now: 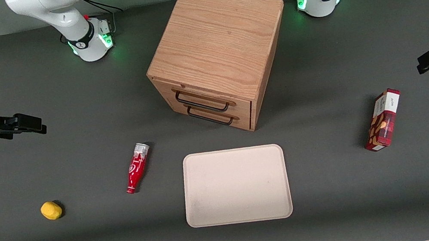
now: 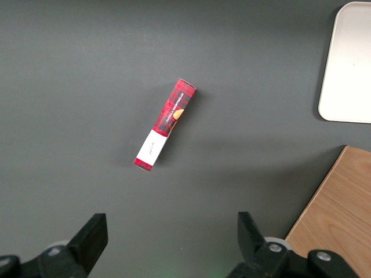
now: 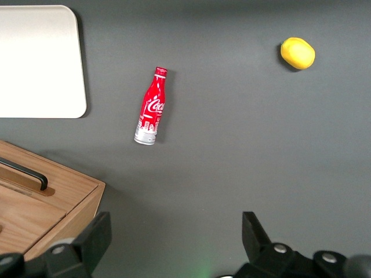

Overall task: Place coke bottle on tray
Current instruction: 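Move the right gripper out toward the red Coca-Cola bottle, then lower the open right gripper over the bottle's middle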

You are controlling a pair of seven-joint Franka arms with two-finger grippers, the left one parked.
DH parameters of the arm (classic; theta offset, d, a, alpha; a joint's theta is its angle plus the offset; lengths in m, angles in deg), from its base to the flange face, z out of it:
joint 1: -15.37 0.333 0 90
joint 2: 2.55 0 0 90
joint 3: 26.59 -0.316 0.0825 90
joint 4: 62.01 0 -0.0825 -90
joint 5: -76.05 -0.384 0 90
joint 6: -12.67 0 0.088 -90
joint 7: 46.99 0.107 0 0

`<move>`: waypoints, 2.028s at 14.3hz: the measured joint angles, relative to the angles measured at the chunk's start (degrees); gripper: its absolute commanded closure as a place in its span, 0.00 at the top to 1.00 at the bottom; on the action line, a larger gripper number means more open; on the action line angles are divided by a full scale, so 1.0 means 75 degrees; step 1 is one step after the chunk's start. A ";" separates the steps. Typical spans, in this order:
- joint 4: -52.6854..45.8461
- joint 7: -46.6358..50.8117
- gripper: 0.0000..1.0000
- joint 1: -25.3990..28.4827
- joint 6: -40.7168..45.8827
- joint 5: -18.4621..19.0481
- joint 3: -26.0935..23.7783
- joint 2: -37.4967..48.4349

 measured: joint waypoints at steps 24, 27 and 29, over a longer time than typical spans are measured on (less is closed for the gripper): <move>0.3410 0.3115 1.00 0.0414 -0.6920 0.0001 -0.0735 -0.2062; 0.4358 0.3577 1.00 0.0417 -0.7891 0.0425 -0.0901 -0.2059; 0.4732 0.3787 1.00 0.0415 -0.8438 0.0449 -0.0904 -0.2077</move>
